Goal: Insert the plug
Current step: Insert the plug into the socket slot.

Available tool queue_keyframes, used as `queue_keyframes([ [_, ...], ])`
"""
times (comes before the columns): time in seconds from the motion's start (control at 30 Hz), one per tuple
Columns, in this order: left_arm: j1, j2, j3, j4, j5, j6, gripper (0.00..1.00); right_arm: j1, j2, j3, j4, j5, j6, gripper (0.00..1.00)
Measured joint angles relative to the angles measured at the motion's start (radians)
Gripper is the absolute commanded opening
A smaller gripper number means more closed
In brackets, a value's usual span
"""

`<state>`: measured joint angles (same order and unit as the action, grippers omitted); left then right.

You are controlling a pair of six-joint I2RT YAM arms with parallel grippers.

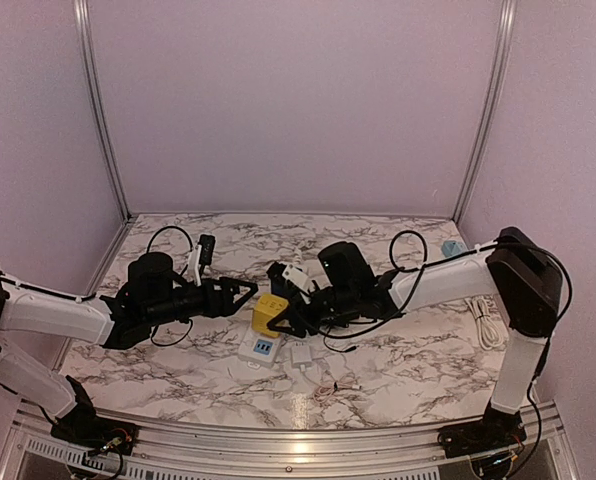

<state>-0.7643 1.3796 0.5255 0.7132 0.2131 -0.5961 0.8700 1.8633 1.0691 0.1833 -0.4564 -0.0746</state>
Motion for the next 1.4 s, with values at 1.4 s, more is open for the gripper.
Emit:
queue_keyframes([
  [1.4, -0.002, -0.024, -0.026, -0.008, 0.024, 0.013, 0.66, 0.002, 0.021, 0.027, -0.045, 0.04, -0.058, 0.0],
])
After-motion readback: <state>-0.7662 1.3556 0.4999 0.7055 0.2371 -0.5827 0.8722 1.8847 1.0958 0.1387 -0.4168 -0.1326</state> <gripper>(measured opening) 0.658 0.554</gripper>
